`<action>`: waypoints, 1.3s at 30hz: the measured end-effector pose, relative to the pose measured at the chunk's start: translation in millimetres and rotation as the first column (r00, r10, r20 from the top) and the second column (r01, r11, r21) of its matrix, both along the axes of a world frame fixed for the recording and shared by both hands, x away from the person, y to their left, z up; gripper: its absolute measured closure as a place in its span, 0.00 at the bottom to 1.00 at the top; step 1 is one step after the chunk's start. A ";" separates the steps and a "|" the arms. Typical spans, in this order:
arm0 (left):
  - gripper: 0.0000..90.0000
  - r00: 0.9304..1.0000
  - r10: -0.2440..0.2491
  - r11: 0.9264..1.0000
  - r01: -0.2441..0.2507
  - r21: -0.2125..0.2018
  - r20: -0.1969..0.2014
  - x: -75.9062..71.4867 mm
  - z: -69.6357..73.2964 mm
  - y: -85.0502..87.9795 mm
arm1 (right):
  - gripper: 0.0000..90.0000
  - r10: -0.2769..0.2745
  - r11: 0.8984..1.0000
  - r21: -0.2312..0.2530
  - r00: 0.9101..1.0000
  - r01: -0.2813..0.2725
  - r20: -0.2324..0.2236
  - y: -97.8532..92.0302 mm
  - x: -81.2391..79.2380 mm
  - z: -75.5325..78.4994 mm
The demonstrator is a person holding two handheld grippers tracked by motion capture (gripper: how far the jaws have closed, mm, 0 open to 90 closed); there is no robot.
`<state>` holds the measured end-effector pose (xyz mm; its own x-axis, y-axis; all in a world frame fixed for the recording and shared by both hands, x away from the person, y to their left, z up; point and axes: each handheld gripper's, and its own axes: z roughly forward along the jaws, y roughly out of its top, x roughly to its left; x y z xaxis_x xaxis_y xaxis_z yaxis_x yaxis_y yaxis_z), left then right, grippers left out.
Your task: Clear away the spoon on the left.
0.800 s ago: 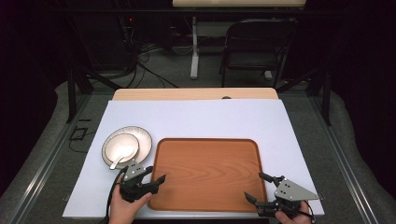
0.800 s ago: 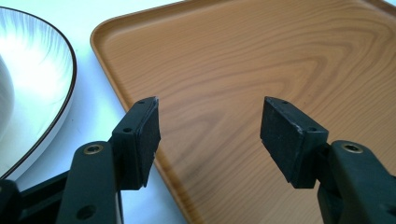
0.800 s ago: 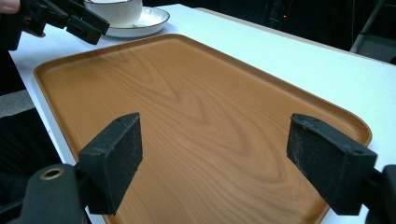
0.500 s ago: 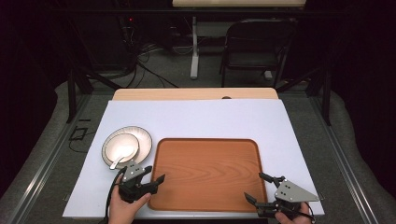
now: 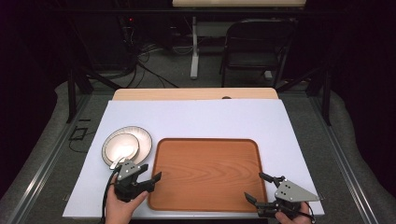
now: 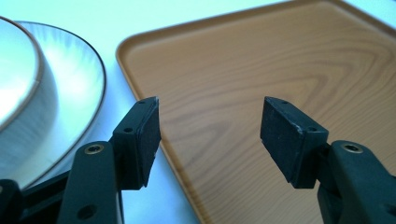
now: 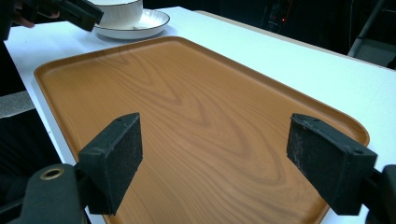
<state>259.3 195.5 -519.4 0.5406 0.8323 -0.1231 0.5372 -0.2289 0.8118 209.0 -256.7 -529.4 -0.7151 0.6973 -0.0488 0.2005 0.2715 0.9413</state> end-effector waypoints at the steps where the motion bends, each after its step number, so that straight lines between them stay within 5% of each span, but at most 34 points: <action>1: 0.43 1.000 0.010 1.000 -0.010 -0.014 0.000 -0.8 3.1 1.6 | 0.20 -0.001 1.000 0.000 1.000 0.001 0.000 0.0 0.0 0.0; 10: 0.45 0.997 0.081 0.996 -0.081 -0.041 0.009 -0.8 17.9 20.3 | 0.20 0.000 1.000 -0.002 1.000 0.000 -0.001 0.1 0.2 0.0; 19: 0.61 0.993 0.122 0.990 -0.121 -0.075 0.003 -3.6 24.6 35.2 | 0.20 0.001 1.000 -0.004 1.000 -0.001 -0.002 0.3 0.3 0.0; 39: 1.00 0.961 0.270 0.963 -0.270 0.015 -0.054 -7.3 25.0 65.2 | 0.20 0.001 1.000 -0.003 1.000 -0.001 0.002 0.2 0.1 0.0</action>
